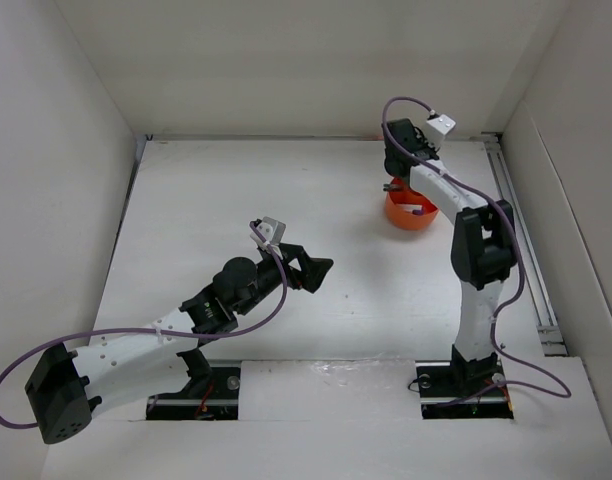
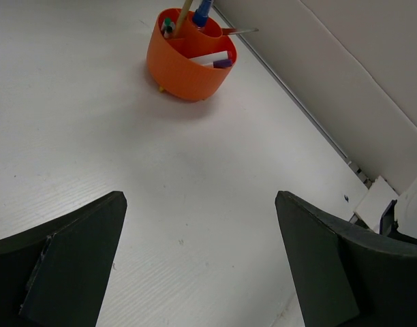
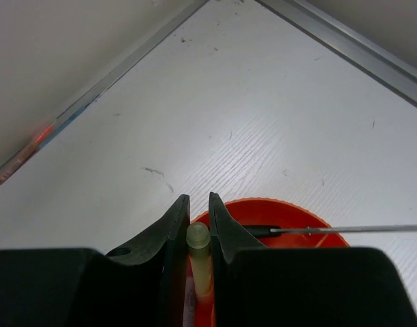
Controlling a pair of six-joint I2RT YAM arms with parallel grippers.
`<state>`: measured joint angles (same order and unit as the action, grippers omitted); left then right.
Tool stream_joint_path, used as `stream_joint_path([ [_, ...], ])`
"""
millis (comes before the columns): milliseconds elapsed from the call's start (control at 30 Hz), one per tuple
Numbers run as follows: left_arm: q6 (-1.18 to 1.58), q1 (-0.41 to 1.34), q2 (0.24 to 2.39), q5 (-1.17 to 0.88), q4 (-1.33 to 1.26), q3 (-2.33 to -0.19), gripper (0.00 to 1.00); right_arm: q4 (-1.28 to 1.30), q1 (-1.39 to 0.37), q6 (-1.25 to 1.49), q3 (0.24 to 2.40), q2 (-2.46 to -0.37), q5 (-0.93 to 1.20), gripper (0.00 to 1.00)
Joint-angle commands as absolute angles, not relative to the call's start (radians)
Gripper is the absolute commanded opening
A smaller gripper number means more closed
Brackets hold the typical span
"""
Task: Sort the stationery into containers
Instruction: Place the pen in the storage box.
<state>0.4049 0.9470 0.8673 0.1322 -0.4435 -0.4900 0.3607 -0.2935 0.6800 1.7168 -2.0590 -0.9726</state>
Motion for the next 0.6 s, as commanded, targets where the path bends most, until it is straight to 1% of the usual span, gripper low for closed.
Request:
stream_joint_path([
  [0,0.41,0.946,0.861,0.124,-0.469,-0.489,0.89,0.371,-0.339,0.646,1.79,-2.0,-1.069,0.0],
  [200,0.41,0.946,0.861,0.124,-0.469,-0.489,0.89,0.336,-0.406,0.566,1.79,-1.915,-1.081,0.0],
  [500,0.41,0.946,0.861,0.124,-0.469,-0.489,0.89,0.345,-0.449,0.557,1.76,-1.927,-1.115,0.0],
  [567,0.41,0.946,0.851,0.124,-0.469,-0.489,0.89,0.359,-0.449,0.569,1.759,-1.939,-1.159,0.0],
])
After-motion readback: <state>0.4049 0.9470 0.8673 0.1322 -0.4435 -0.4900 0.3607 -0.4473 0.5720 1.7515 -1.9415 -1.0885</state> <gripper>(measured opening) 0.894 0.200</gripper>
